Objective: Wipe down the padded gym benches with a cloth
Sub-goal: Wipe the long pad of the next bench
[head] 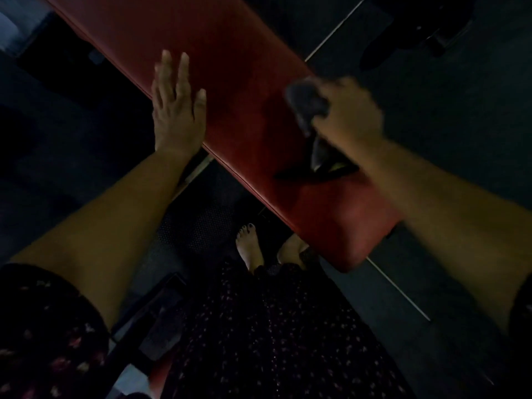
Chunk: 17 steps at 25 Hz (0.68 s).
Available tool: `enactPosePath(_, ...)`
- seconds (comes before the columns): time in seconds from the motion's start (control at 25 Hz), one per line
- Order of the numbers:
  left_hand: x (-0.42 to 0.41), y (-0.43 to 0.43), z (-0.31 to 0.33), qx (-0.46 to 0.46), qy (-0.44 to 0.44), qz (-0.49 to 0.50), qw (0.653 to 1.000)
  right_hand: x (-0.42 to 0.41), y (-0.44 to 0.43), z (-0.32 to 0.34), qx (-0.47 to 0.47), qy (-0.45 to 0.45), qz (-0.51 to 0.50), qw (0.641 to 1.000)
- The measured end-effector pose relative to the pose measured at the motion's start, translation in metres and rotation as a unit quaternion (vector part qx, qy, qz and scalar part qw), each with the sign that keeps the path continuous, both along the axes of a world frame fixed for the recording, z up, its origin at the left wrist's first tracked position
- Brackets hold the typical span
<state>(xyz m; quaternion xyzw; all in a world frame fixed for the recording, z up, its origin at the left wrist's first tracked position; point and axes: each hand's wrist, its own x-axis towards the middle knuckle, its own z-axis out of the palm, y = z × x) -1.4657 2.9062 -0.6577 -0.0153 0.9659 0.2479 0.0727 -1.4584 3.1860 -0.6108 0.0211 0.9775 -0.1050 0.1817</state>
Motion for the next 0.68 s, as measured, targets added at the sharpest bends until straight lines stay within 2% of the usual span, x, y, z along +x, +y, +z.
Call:
enactPosePath(0.12, -0.02, 0.019, -0.005, -0.034, -0.099, 0.06, 0.993, -0.044, 0.062, 0.007, 0.1, -0.076, -0.075, 0.989)
enactPosePath(0.24, -0.025, 0.03, -0.01, -0.081, -0.166, 0.048, 0.982, -0.049, 0.048, 0.005, 0.084, -0.105, -0.072, 0.988)
enactPosePath(0.44, -0.03, 0.025, -0.002, -0.064, -0.23, 0.029, 0.971, 0.0, -0.035, -0.005, 0.124, -0.007, -0.015, 0.992)
enactPosePath(0.56, -0.03, 0.029, 0.001, -0.067, -0.239, 0.03, 0.968, 0.018, -0.061, 0.002, 0.098, 0.027, 0.093, 0.99)
enactPosePath(0.68, -0.031, 0.029, 0.001, -0.072, -0.234, 0.036, 0.969, 0.058, -0.111, 0.008, 0.059, 0.018, 0.295, 0.953)
